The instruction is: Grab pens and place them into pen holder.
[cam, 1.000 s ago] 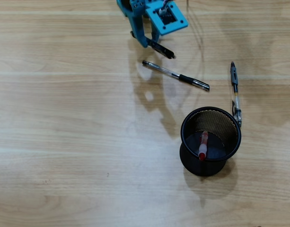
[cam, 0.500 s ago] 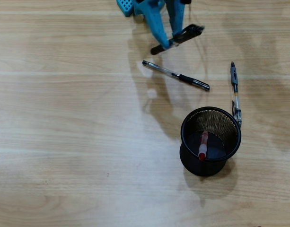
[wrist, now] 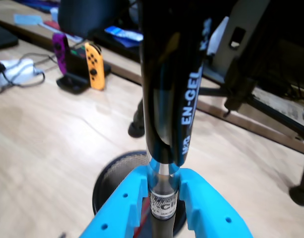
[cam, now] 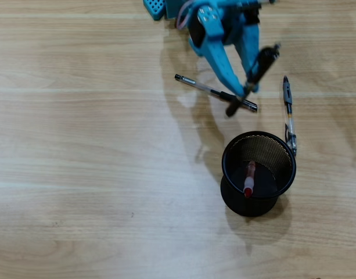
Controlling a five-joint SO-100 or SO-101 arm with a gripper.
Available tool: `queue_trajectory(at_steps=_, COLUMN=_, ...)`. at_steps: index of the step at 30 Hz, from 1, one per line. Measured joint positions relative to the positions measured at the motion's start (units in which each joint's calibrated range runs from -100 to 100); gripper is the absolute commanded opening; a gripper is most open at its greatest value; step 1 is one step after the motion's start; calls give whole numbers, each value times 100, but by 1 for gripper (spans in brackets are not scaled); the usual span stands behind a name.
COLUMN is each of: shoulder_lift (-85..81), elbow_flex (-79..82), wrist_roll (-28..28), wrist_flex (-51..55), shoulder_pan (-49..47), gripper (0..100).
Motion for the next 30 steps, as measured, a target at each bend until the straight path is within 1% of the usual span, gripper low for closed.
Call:
queue_trajectory(at_steps=7, shoulder_lift=925, elbow_flex=0, wrist_roll=-234, wrist_flex=-1514, shoulder_pan=-81, gripper=2)
queue_trajectory(at_steps=11, shoulder_lift=1357, elbow_flex=0, wrist_roll=-364, wrist_flex=-2033, shoulder_pan=-108, gripper=2)
queue_trajectory(at_steps=16, shoulder_lift=1662, elbow_flex=0, wrist_roll=-468, wrist_flex=-2206, shoulder_pan=-90, gripper=2)
queue_trajectory(at_steps=23, shoulder_lift=1713, elbow_flex=0, wrist_roll=-478, wrist_flex=-2206, shoulder_pan=-108, gripper=3)
queue_trajectory(at_steps=24, shoulder_lift=1713, elbow_flex=0, wrist_roll=-478, wrist_flex=-2206, shoulder_pan=-108, gripper=4)
queue_trajectory(at_steps=25, shoulder_lift=1713, elbow_flex=0, wrist_roll=-478, wrist_flex=-2206, shoulder_pan=-108, gripper=9)
queue_trajectory(at_steps=27, shoulder_lift=1713, elbow_flex=0, wrist_roll=-478, wrist_flex=-2206, shoulder_pan=-108, gripper=14)
queue_trajectory(at_steps=30, shoulder_lift=1713, elbow_flex=0, wrist_roll=-478, wrist_flex=-2206, shoulder_pan=-117, gripper=15)
